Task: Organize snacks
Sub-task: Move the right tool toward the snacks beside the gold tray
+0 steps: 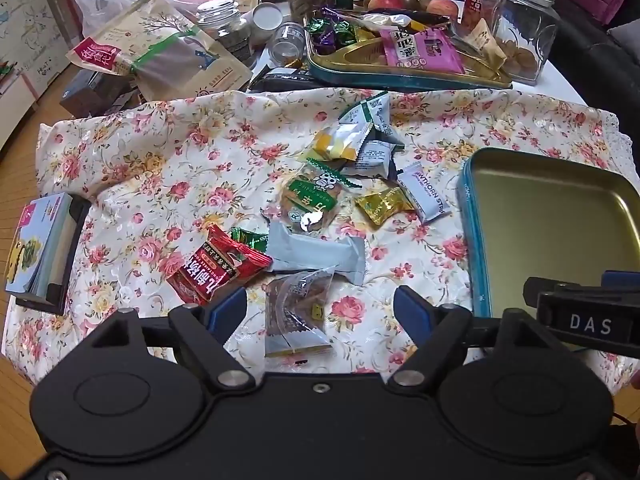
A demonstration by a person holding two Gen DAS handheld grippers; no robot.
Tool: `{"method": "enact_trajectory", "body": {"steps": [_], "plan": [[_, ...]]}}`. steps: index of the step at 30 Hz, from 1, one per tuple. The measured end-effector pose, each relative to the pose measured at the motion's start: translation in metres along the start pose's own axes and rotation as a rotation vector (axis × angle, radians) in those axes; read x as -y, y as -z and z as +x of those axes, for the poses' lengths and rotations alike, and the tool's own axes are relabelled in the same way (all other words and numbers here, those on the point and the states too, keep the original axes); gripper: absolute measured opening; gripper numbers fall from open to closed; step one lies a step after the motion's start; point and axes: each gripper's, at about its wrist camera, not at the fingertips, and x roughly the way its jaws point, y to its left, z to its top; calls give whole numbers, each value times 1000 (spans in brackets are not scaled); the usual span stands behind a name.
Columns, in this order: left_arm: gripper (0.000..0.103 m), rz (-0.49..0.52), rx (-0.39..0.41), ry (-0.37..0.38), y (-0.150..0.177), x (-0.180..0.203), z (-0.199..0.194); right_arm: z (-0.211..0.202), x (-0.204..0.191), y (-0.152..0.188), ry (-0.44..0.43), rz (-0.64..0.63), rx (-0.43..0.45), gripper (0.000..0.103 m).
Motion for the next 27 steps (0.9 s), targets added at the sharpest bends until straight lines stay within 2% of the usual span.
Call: {"method": "enact_trajectory", "body": {"steps": [19, 27], "plan": [[81, -4, -20, -6, -1, 2, 2, 0, 2, 1, -1, -1, -3, 84], [81, 11, 0, -48, -2, 3, -1, 1, 1, 1, 10, -4, 1, 84]]}}
